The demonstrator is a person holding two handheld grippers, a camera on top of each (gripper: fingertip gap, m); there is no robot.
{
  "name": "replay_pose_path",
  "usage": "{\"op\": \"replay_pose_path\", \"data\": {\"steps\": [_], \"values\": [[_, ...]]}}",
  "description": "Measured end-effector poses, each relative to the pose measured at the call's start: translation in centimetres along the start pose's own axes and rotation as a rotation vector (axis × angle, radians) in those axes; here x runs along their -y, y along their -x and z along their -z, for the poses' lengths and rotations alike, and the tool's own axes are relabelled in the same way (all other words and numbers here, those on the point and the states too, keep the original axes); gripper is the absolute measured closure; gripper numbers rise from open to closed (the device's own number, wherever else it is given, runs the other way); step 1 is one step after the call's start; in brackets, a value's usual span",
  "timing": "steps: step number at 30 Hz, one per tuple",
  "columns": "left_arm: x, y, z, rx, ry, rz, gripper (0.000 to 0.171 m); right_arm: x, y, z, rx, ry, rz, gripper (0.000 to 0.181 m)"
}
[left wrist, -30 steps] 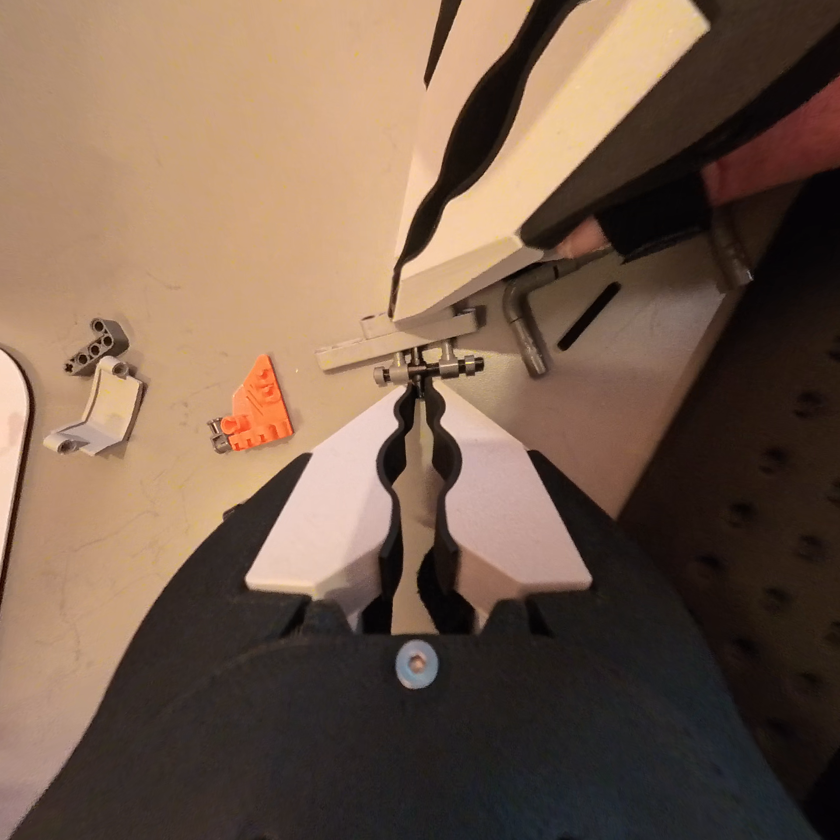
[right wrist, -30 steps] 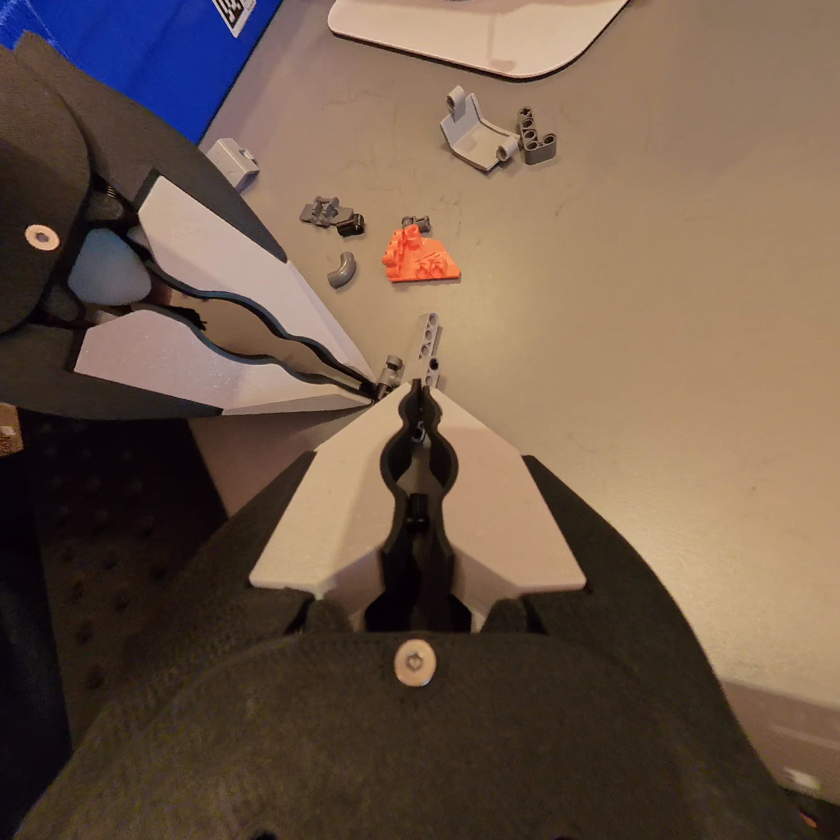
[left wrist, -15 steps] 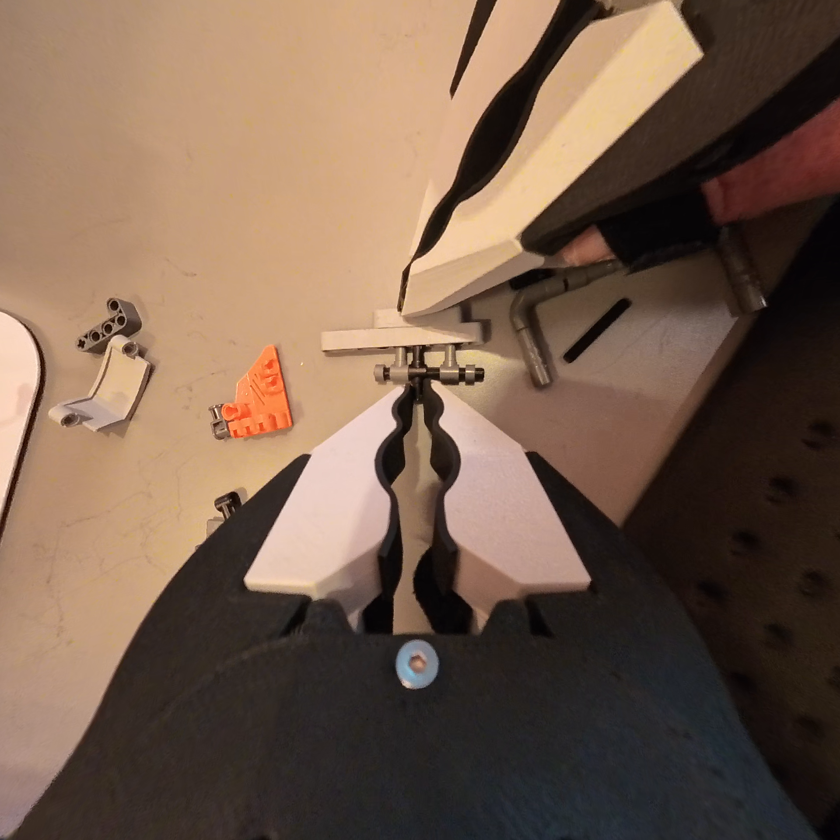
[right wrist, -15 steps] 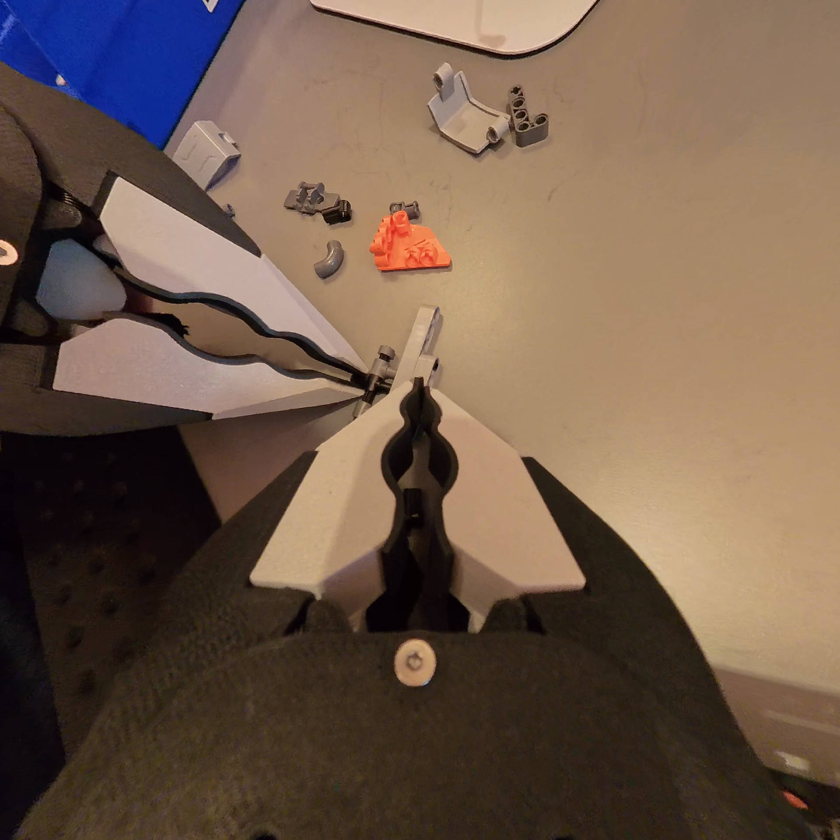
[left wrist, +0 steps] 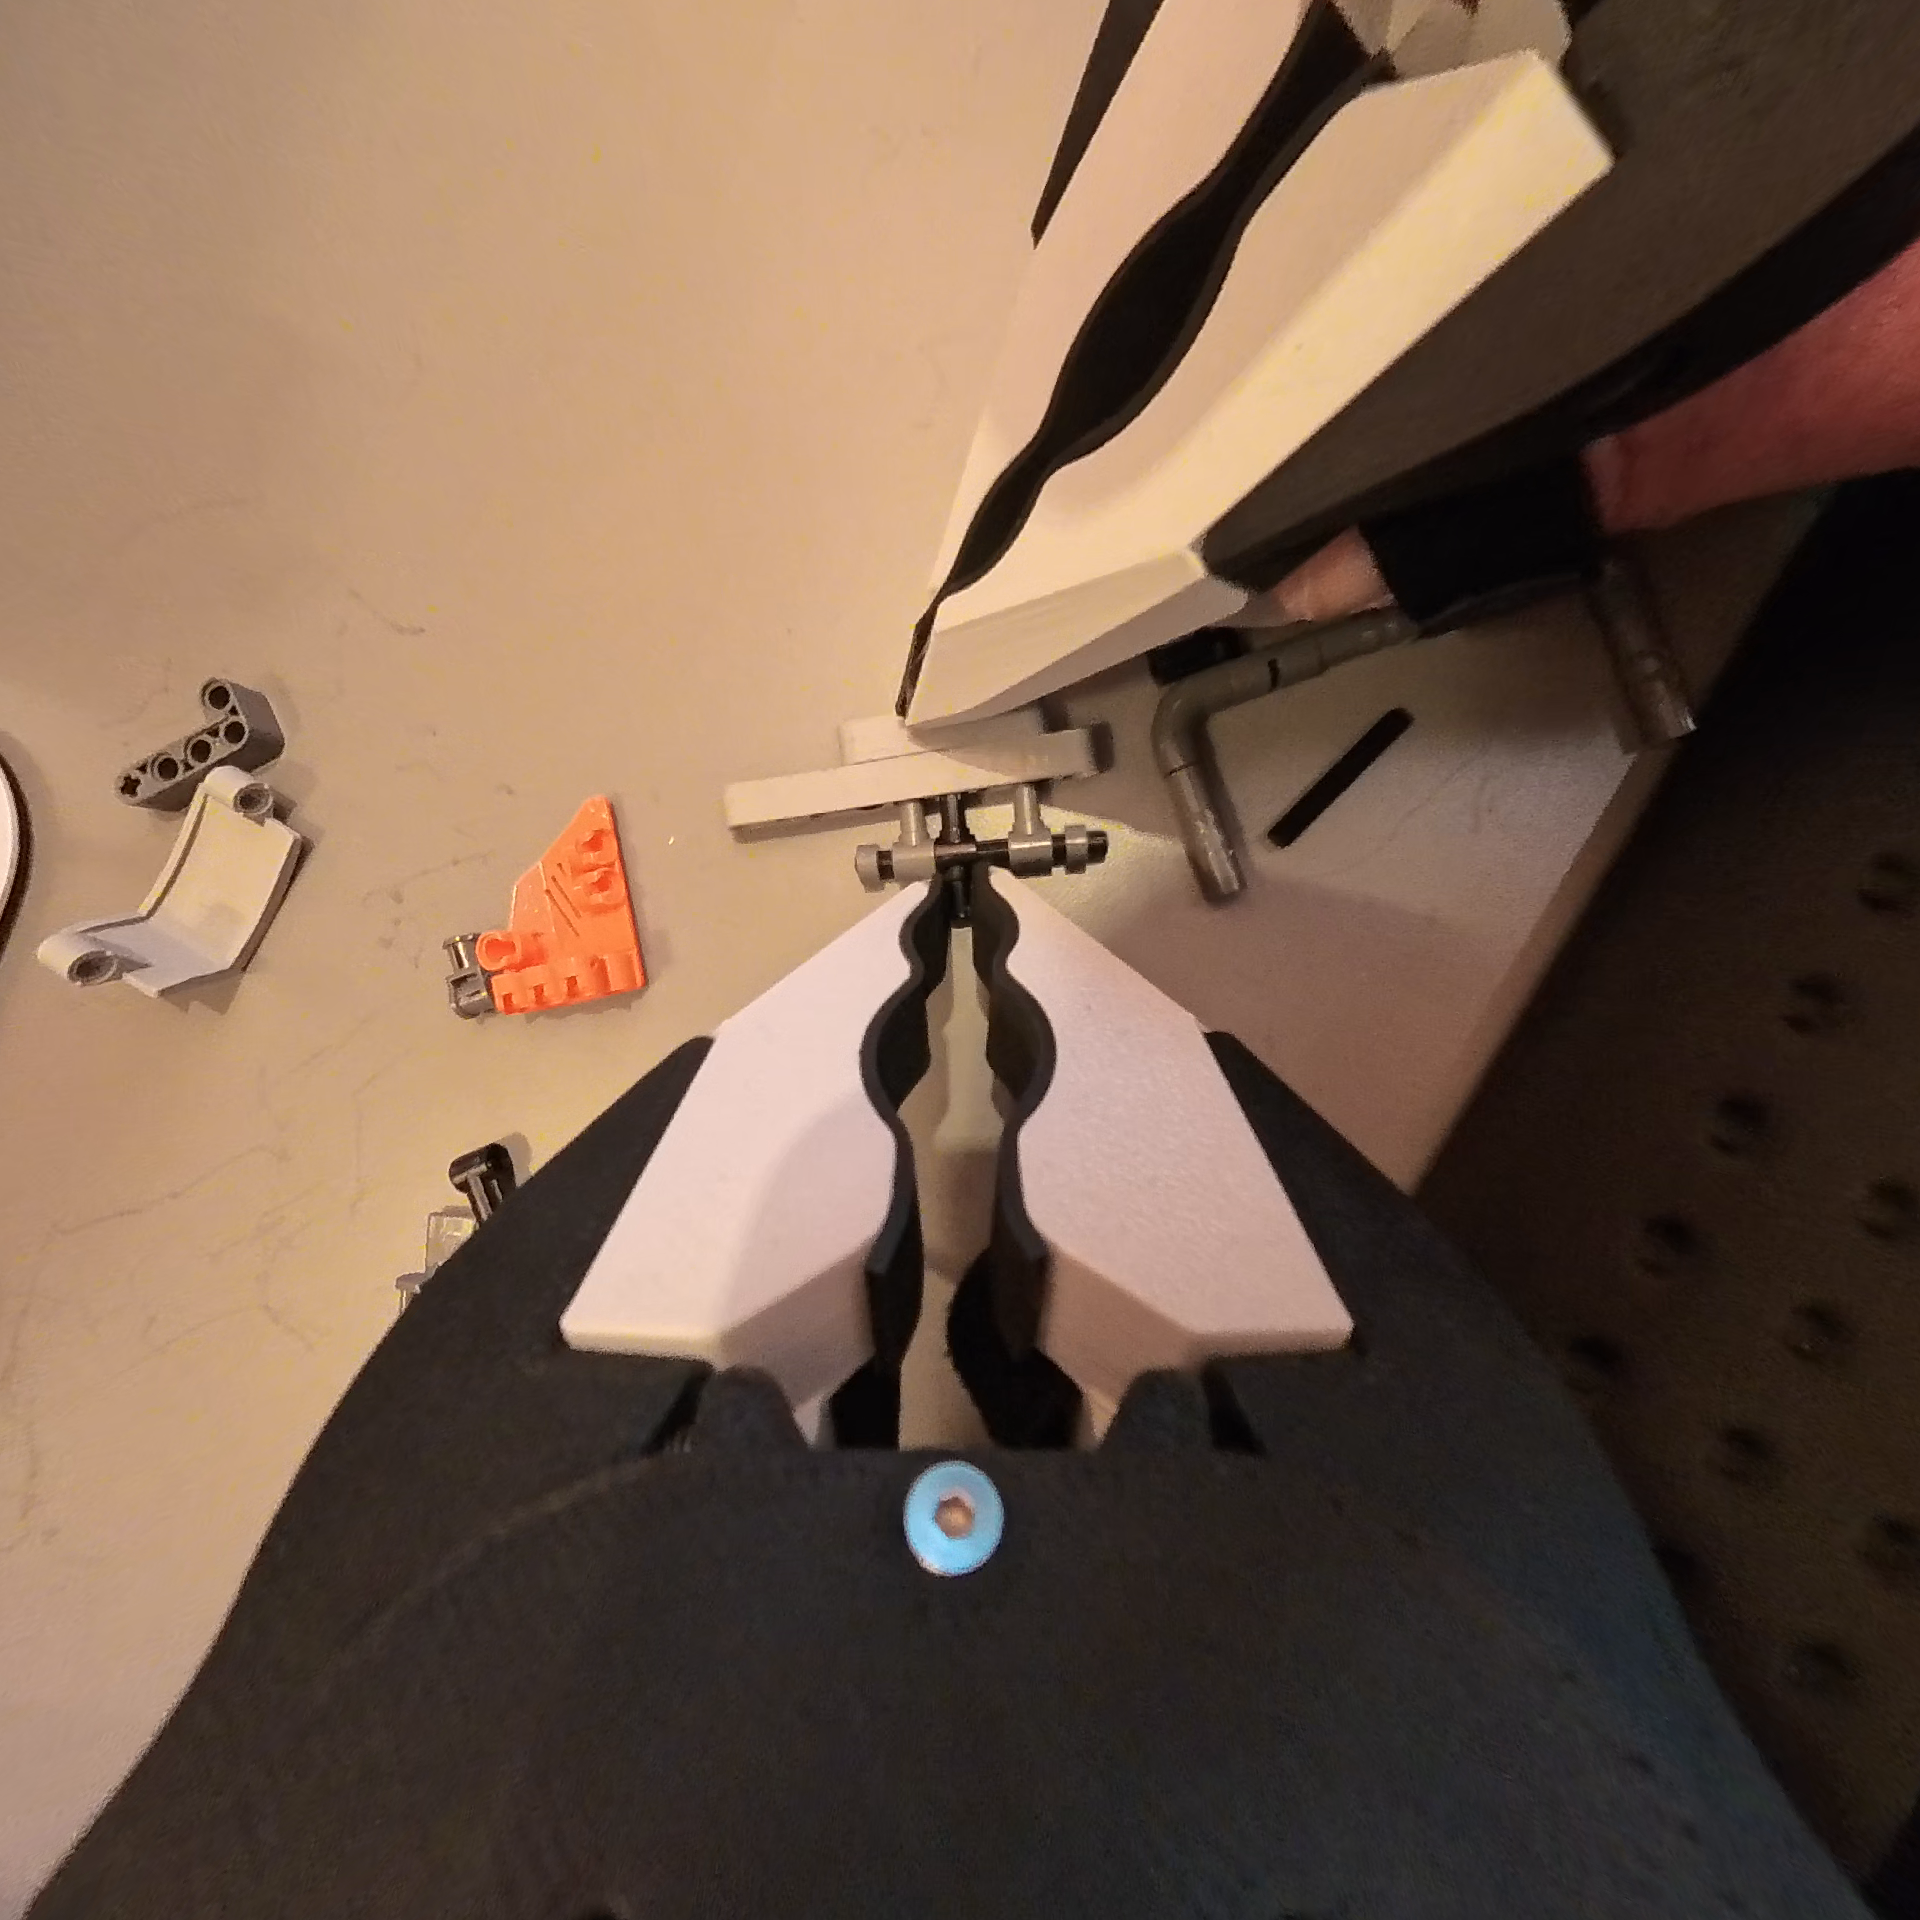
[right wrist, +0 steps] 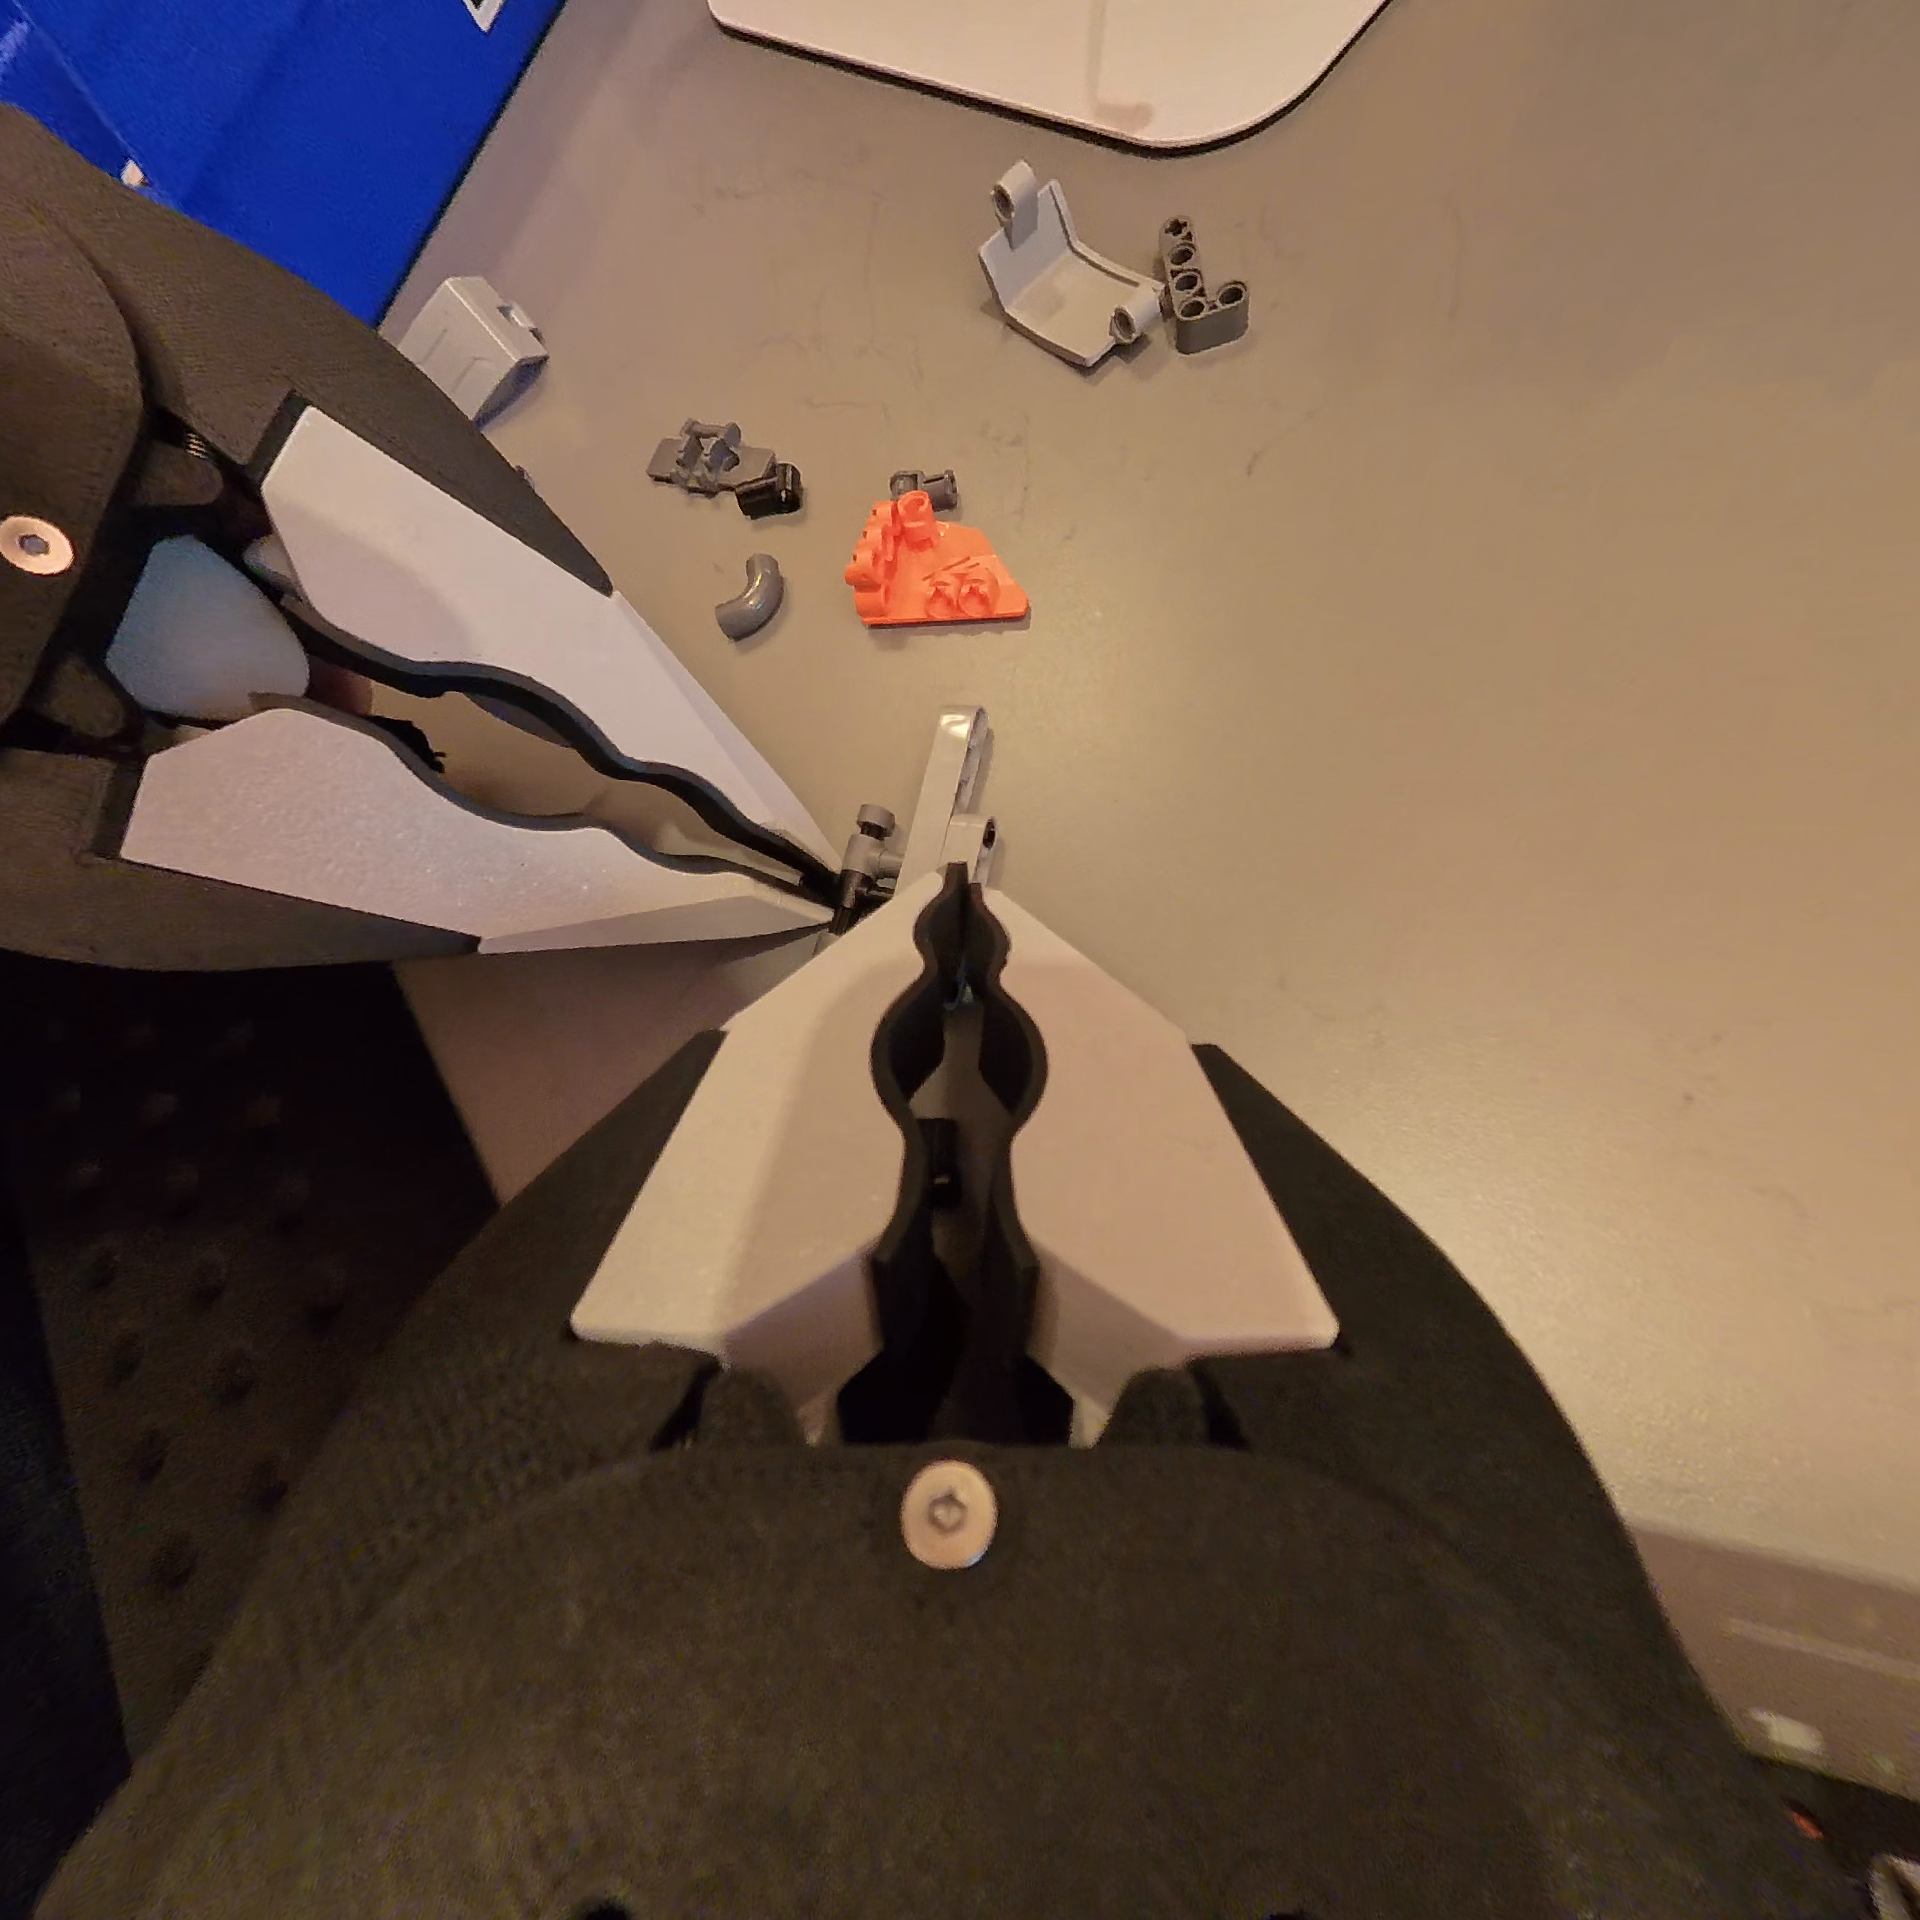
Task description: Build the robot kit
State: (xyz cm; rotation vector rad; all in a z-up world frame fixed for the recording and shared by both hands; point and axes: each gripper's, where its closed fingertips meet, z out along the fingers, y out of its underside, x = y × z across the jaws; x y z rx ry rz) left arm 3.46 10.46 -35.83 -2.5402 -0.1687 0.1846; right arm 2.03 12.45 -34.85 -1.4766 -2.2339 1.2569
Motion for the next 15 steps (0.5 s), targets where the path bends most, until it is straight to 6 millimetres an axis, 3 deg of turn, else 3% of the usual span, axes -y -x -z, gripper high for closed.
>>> {"op": "replay_pose_path", "data": {"steps": [9,15], "values": [[-0.06,0.46,0.0,0.006,-0.013,0.011,0.17,0.66,0.83,0.38,0.074,-0.053,-0.024,0.181],[0.02,0.47,-0.06,-0.01,-0.023,0.011,0.17,0.25,0.2,0.25,0.064,-0.025,-0.07,0.181]]}}
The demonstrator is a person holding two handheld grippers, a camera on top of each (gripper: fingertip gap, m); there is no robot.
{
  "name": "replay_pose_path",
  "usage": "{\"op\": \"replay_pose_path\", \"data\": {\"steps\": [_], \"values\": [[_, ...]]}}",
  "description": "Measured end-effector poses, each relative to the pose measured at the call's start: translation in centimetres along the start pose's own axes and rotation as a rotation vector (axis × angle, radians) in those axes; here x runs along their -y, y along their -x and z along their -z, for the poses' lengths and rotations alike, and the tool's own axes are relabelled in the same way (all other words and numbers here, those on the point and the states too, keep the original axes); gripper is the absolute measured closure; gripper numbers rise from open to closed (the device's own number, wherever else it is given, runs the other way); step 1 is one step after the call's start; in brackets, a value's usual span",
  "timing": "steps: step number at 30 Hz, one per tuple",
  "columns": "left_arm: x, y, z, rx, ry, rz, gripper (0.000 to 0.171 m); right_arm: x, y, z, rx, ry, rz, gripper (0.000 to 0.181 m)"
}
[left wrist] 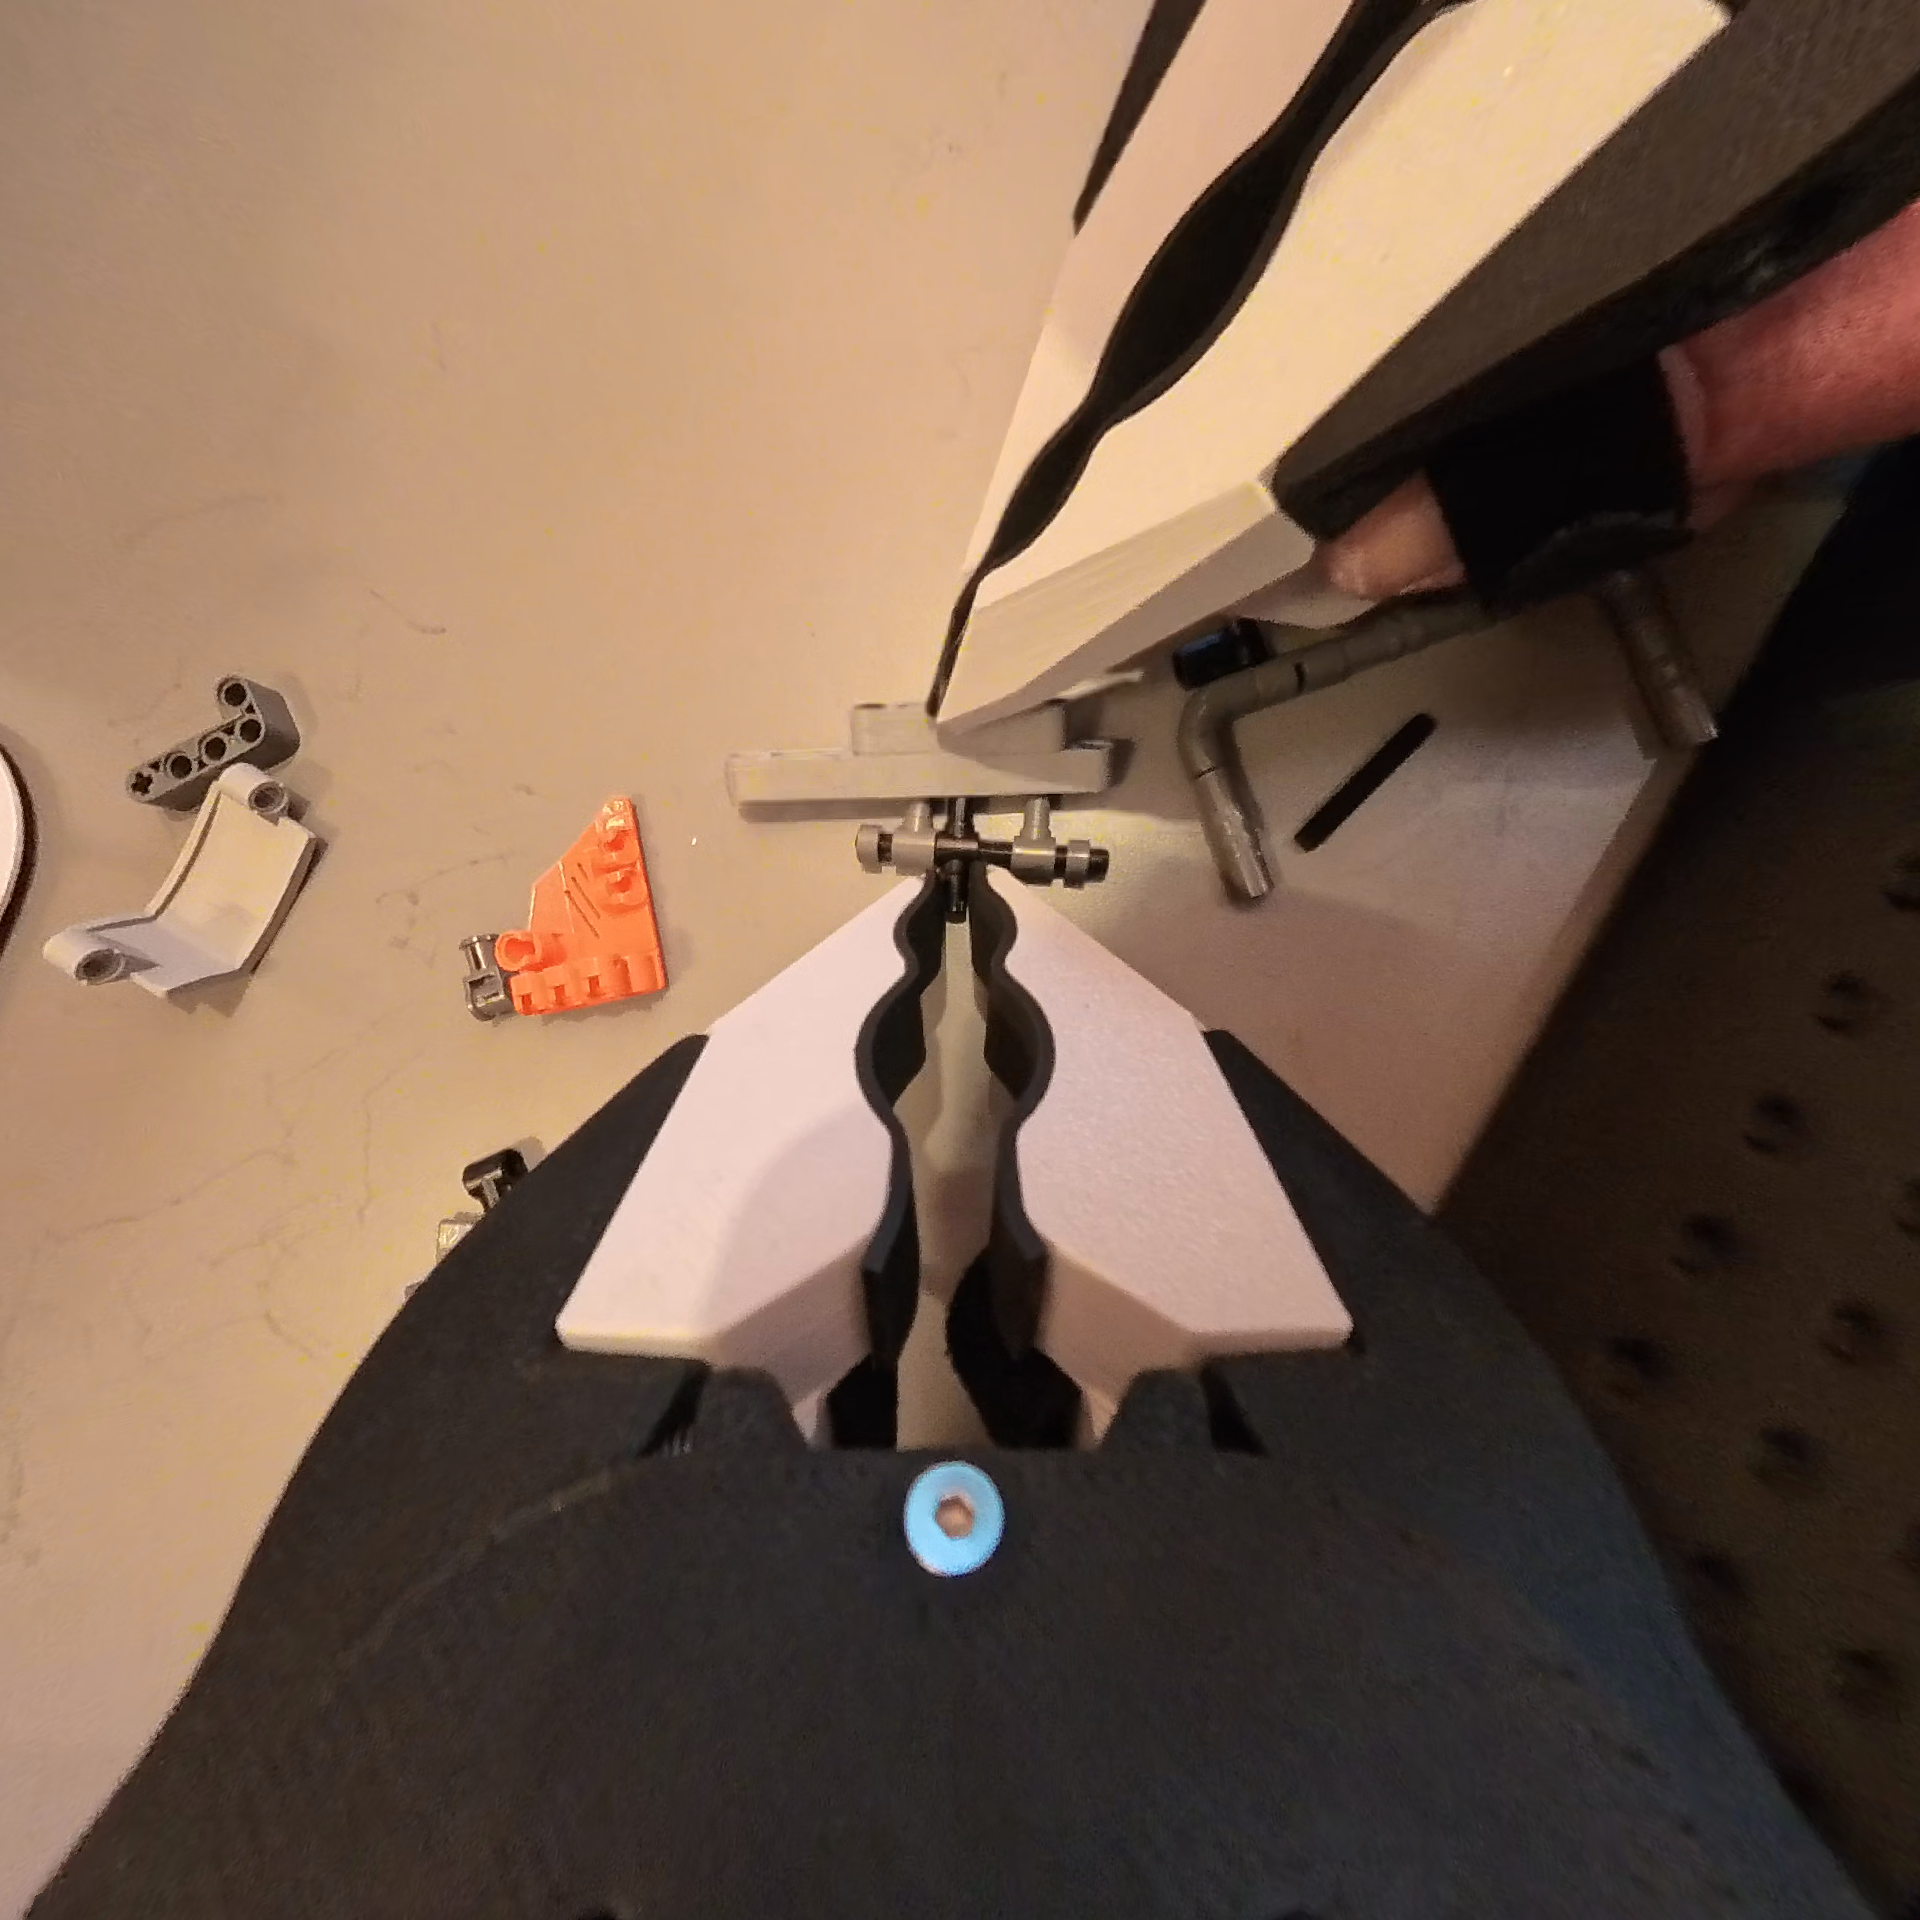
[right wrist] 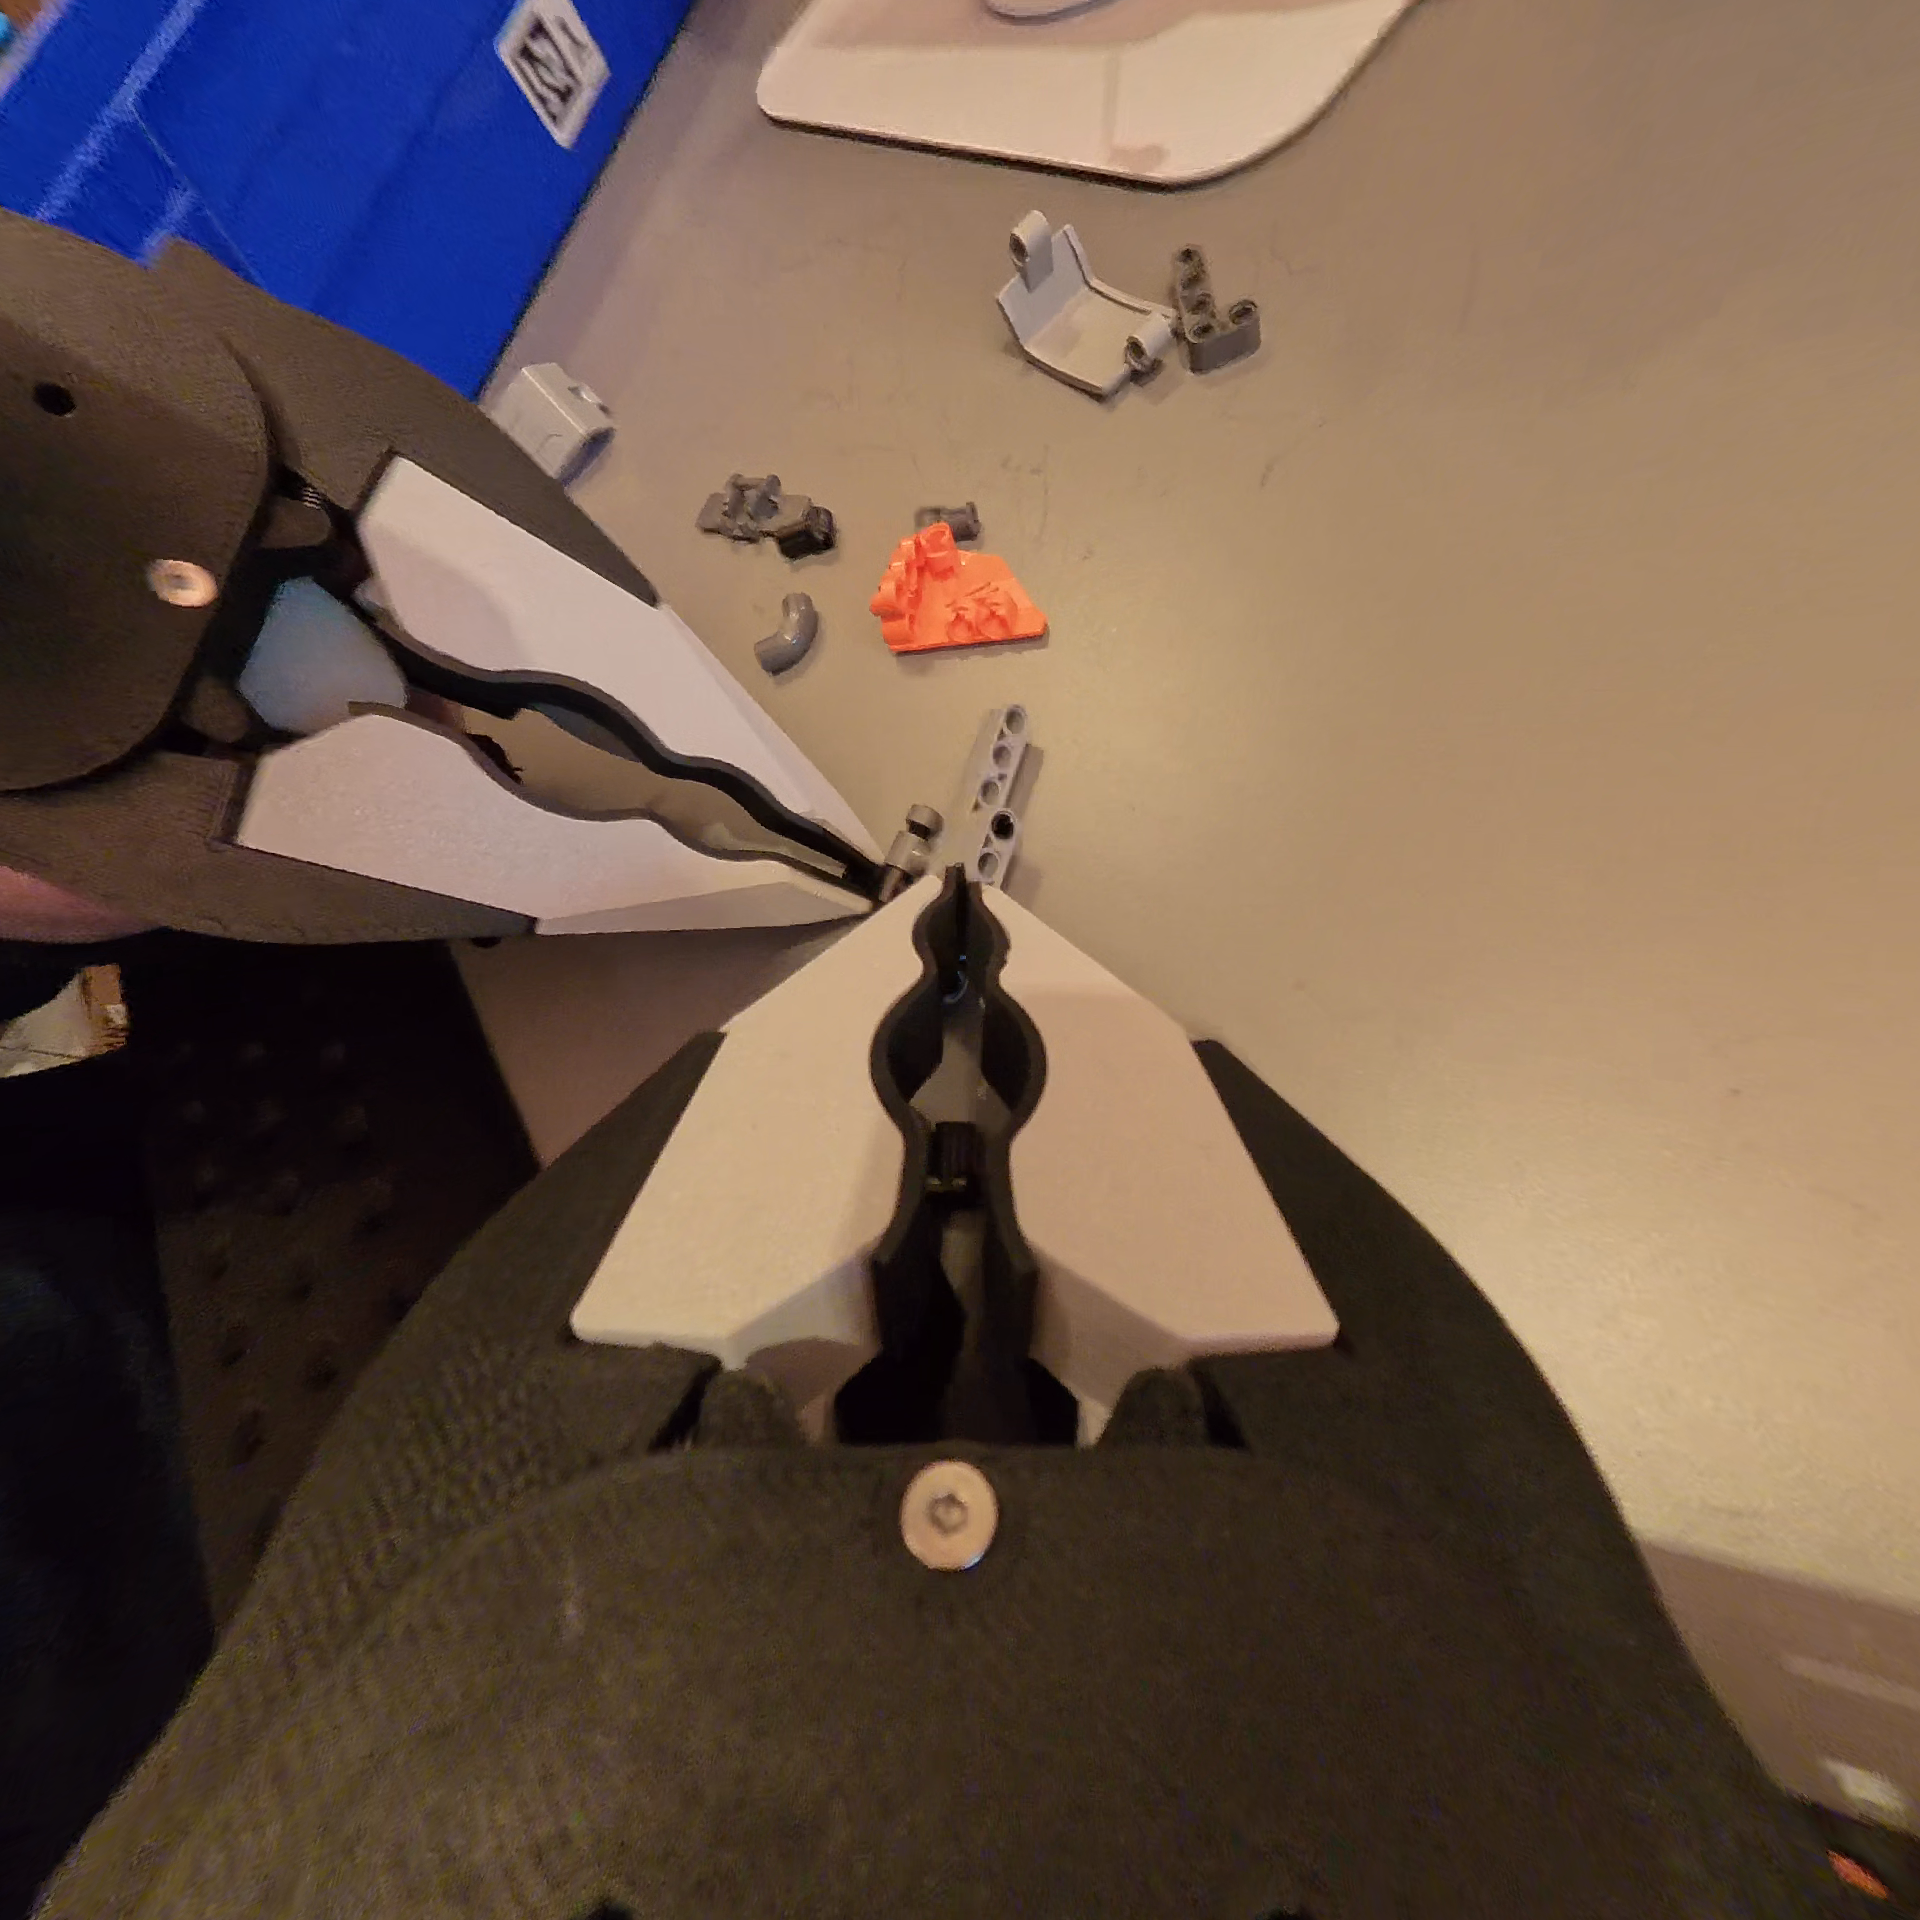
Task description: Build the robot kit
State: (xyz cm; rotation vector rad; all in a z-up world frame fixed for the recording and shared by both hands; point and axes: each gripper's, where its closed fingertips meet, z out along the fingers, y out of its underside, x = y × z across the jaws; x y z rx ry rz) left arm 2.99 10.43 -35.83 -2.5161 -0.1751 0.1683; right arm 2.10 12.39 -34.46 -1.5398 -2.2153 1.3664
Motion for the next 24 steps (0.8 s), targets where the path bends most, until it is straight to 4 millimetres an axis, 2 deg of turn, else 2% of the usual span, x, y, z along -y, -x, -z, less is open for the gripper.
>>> {"op": "replay_pose_path", "data": {"steps": [24], "values": [[-0.02,-0.02,0.04,-0.025,-0.045,0.023,0.17,-0.27,-0.19,-0.2,-0.016,0.021,0.006,0.181]]}}
